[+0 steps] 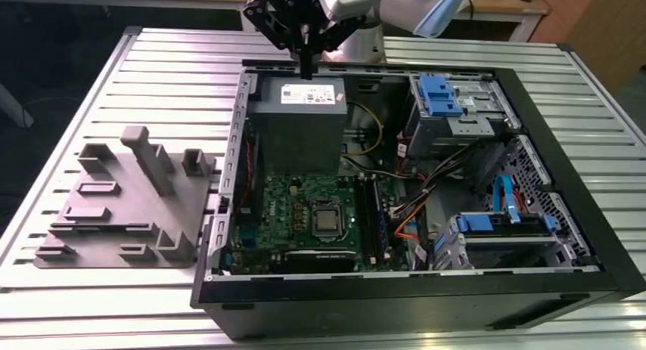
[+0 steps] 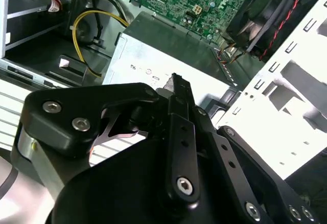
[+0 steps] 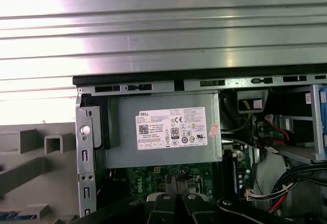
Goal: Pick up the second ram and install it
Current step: 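Reach for the second ram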
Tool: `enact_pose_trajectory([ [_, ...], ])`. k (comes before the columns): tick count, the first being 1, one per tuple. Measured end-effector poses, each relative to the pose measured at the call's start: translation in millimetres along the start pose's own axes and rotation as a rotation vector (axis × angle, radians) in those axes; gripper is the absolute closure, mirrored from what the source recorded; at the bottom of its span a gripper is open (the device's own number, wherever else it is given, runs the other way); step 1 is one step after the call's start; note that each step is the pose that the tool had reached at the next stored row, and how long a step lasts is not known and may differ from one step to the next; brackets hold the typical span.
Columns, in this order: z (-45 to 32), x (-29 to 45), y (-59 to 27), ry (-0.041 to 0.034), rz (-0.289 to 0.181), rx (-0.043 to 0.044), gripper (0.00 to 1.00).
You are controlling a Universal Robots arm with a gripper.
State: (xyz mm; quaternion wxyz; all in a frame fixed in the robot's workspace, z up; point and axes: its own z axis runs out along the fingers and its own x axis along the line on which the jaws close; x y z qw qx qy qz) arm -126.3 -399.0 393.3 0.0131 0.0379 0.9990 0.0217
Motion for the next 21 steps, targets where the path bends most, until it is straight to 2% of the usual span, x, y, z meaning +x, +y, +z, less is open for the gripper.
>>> enact_pose_trajectory([
  [21,-0.6,22.5,-1.7,-0.0004,0.0,0.0,0.93],
])
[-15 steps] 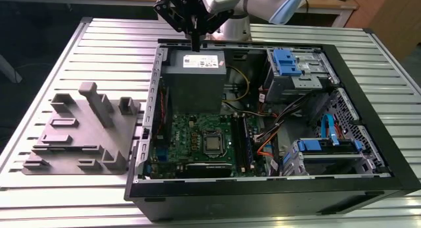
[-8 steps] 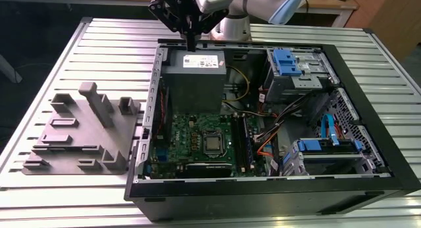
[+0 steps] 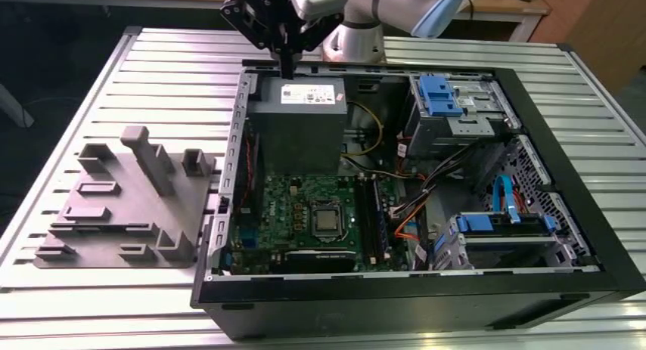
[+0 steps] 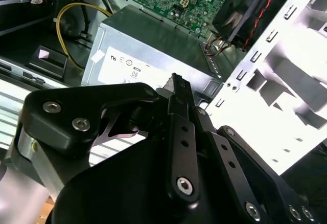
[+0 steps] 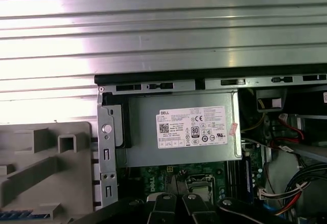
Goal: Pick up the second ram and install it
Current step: 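Reach for the second ram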
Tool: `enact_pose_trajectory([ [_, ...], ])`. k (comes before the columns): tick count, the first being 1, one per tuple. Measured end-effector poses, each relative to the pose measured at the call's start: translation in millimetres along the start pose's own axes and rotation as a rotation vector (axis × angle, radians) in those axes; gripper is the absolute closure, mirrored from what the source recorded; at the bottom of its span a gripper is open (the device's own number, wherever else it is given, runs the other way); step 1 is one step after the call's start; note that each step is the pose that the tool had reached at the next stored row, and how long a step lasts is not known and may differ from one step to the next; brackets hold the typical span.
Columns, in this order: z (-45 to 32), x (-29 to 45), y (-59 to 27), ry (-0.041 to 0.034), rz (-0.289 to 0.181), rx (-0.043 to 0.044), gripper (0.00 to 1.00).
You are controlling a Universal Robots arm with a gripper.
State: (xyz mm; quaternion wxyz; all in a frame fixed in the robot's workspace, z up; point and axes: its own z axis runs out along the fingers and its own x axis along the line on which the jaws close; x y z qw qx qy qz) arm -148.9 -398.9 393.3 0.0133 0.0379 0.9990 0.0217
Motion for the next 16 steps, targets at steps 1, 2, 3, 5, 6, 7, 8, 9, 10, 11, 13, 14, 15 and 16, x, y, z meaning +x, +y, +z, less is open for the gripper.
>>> enact_pose_trajectory([
  [1,0.0,0.8,-0.1,0.0,0.0,0.0001,0.93],
  [2,-0.1,1.8,-0.1,0.0,0.0,0.0001,0.93],
  [3,-0.1,2.6,-0.2,-0.0001,0.0,0.0,0.93],
  [5,-0.1,4.4,-0.3,-0.0001,0.0,0.0,0.93],
  [6,-0.1,5.3,-0.4,-0.0001,0.0,0.0,0.93],
  [7,-0.2,6.1,-0.5,-0.0001,0.0,0.0,0.93],
  [8,-0.2,6.9,-0.5,-0.0001,0.0,0.0,0.93],
  [9,-0.2,7.8,-0.6,-0.0001,0.0,0.0001,0.93],
  [10,-0.3,8.7,-0.7,-0.0001,0.0,0.0,0.93],
  [11,-0.3,9.6,-0.7,-0.0002,0.0,0.0,0.93],
  [13,-0.3,11.3,-0.9,-0.0002,0.0,-0.0001,0.93],
  [14,-0.4,12.2,-0.9,-0.0002,0.0,0.0,0.93],
  [15,-0.4,13.0,-1.0,-0.0003,0.0,0.0,0.93],
  [16,-0.4,13.8,-1.1,-0.0003,0.0,0.0,0.93],
])
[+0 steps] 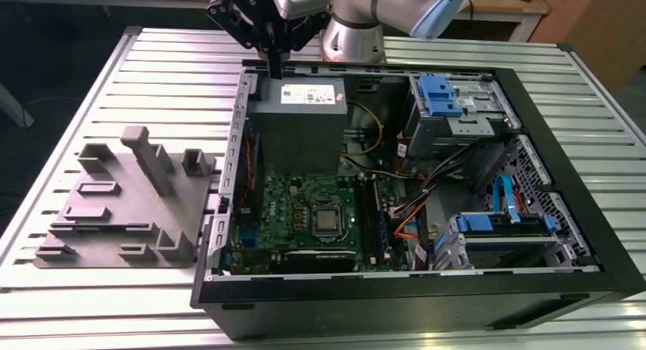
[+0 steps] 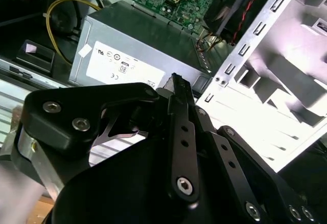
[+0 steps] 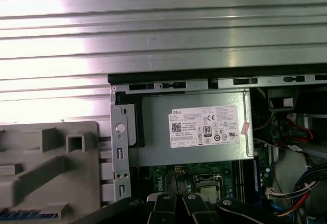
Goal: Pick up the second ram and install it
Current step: 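Reach for the second ram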
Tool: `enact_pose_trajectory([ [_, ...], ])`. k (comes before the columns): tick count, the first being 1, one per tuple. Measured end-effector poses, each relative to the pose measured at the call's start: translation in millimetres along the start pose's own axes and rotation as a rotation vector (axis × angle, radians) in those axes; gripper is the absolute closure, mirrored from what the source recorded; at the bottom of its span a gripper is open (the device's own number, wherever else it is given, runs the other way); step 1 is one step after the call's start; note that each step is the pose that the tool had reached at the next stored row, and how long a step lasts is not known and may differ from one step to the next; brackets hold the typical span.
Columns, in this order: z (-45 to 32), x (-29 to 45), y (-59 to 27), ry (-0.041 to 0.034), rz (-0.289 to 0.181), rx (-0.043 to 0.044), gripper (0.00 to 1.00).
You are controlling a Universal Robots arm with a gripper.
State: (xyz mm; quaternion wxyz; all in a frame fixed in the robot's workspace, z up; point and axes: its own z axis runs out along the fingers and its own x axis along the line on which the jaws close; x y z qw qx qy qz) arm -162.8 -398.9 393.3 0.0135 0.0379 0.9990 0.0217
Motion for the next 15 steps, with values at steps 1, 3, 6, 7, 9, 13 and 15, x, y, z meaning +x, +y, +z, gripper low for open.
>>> enact_pose_trajectory([
  [1,0.0,0.9,-0.1,0.0,0.0,0.0,0.93],
  [3,-0.1,2.7,-0.2,-0.0001,0.0,-0.0001,0.93],
  [6,-0.2,5.4,-0.4,-0.0001,0.0,0.0,0.93],
  [7,-0.2,6.2,-0.5,-0.0002,0.0,0.0,0.93],
  [9,-0.3,8.0,-0.6,-0.0002,0.0,0.0,0.93],
  [13,-0.3,11.7,-0.9,-0.0004,0.0,0.0,0.93],
  [15,-0.4,13.7,-1.0,-0.0005,0.0,0.0,0.93],
])
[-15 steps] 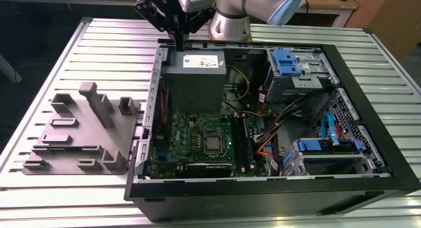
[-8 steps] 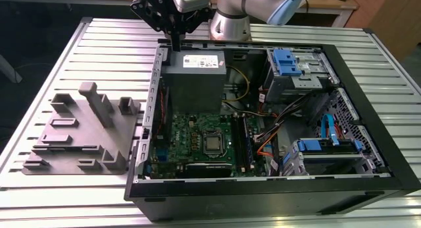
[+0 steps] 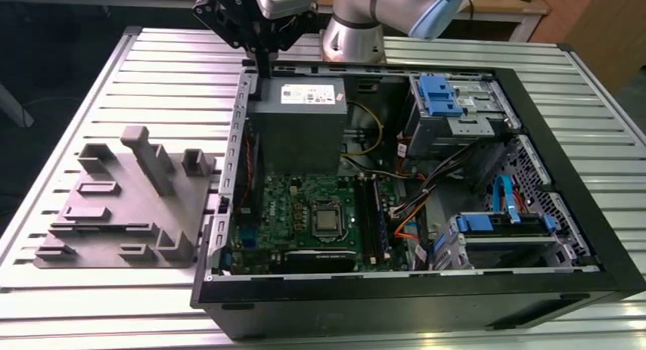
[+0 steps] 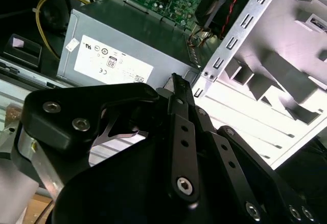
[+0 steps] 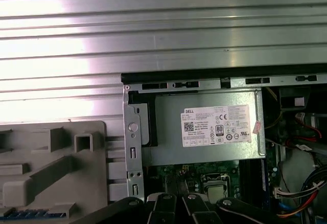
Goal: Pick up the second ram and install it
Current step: 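Reach for the second ram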
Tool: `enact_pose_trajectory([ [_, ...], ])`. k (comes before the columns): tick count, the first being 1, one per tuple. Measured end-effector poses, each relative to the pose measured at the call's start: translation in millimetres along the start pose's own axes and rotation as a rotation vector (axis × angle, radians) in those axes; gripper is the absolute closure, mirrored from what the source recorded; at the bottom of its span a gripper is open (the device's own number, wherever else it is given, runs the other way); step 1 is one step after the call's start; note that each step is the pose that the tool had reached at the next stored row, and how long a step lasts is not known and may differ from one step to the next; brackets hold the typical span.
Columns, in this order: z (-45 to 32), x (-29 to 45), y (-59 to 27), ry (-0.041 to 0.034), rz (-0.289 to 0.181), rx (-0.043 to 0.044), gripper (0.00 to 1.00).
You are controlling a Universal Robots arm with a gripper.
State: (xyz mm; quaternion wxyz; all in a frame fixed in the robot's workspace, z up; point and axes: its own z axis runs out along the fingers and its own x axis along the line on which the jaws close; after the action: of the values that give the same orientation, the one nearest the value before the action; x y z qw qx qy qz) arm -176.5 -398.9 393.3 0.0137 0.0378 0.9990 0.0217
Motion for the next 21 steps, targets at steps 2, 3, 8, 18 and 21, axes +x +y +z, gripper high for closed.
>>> enact_pose_trajectory([
  [2,-0.1,2.2,-0.2,-0.0001,0.0,0.0,0.93],
  [3,-0.1,3.3,-0.3,-0.0002,0.0,-0.0001,0.93],
  [8,-0.3,8.8,-0.7,-0.0008,0.0,-0.0001,0.93],
  [18,-0.6,21.2,-1.6,-0.0026,0.0,-0.0002,0.93],
  [21,-0.7,25.3,-1.9,-0.0034,0.0,-0.0003,0.93],
])
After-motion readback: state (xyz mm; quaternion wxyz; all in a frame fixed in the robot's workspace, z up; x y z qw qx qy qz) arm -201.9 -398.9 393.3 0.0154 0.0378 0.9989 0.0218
